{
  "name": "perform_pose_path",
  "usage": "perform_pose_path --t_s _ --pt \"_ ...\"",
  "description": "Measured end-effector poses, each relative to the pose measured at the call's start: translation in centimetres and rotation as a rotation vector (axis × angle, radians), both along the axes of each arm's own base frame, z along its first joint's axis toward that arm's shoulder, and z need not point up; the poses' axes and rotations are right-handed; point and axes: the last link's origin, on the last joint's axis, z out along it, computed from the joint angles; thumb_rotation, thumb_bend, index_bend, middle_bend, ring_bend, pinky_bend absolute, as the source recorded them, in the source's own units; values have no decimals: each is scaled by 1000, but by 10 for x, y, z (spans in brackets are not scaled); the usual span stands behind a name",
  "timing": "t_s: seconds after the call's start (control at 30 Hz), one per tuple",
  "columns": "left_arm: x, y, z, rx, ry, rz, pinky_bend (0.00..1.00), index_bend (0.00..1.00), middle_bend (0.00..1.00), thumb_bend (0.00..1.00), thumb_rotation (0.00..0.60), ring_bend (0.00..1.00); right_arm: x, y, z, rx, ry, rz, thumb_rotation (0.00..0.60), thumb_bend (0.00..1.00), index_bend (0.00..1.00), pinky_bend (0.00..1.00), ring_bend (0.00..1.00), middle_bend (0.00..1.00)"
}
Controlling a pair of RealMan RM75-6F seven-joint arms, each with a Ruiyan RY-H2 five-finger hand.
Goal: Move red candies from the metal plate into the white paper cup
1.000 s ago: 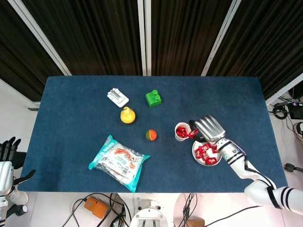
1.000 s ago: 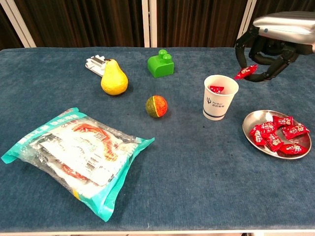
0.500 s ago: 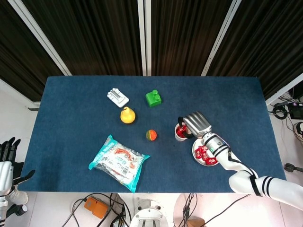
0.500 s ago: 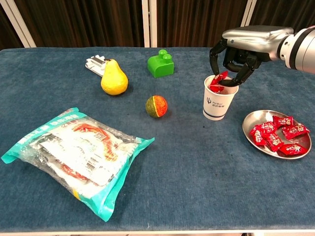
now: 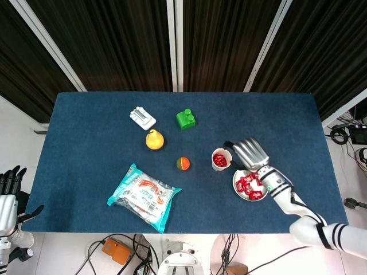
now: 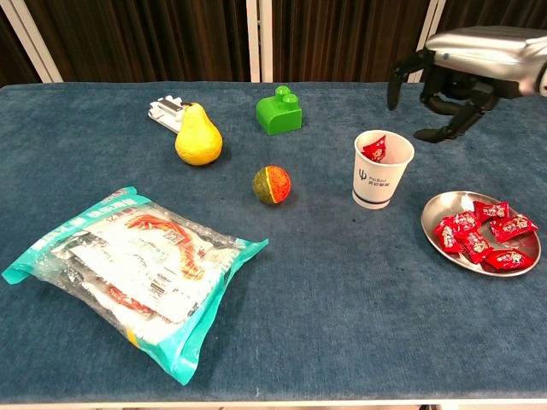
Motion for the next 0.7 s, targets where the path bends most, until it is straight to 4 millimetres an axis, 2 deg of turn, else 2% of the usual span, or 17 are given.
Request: perform_pose_path --t_s 0.13,0.27,0.47,0.7 --pt "1 0 -1 0 -4 -3 0 0 0 0 600 0 -27 23 7 21 46 -28 600 438 504 1000 1000 921" --pt "2 0 -3 -3 -5 -7 0 0 0 0 600 0 -50 38 -1 72 122 -58 600 438 515 1000 1000 921" --pt "2 -3 -1 1 -1 -2 0 0 0 0 600 0 -70 38 -15 98 214 -78 600 438 521 1000 1000 921" --pt "1 -4 0 2 2 3 0 0 0 0 600 0 -79 33 -30 127 250 -101 600 438 527 1000 1000 921"
